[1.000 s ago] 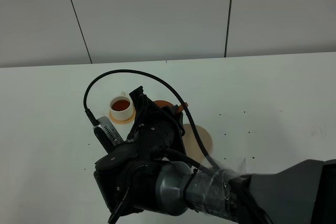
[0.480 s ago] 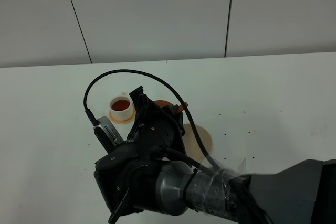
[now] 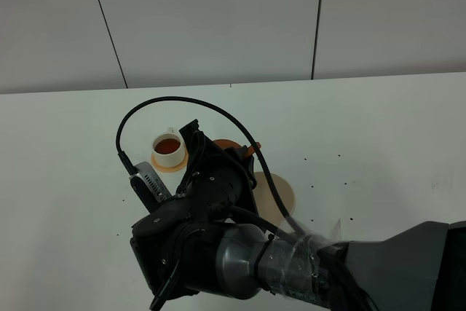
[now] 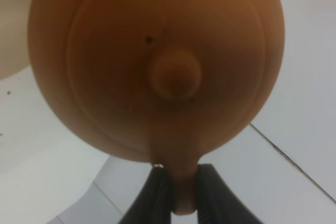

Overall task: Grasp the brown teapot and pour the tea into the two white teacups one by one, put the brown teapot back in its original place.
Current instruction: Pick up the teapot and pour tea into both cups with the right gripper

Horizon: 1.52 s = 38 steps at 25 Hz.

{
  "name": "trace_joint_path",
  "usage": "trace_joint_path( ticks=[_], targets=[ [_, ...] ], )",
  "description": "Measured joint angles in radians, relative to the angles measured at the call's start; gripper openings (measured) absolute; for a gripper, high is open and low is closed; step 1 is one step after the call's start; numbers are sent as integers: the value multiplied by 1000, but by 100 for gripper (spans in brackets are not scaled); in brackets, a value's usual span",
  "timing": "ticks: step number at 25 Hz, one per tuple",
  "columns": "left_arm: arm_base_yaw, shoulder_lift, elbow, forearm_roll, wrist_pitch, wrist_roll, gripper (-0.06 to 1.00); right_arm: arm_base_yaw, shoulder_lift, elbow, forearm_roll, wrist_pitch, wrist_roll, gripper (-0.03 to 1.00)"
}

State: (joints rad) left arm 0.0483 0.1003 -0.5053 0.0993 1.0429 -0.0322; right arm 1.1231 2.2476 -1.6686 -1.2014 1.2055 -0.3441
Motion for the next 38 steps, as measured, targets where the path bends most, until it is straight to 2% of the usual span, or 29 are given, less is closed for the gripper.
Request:
trace_joint_path(
  ticks=[27, 38],
  targets=[
    [0, 0, 0, 0, 0, 0, 24, 0, 0, 0, 1, 0, 22, 10],
    [0, 0, 0, 0, 0, 0, 24, -18, -28, -3, 97, -2, 24, 10]
  ],
)
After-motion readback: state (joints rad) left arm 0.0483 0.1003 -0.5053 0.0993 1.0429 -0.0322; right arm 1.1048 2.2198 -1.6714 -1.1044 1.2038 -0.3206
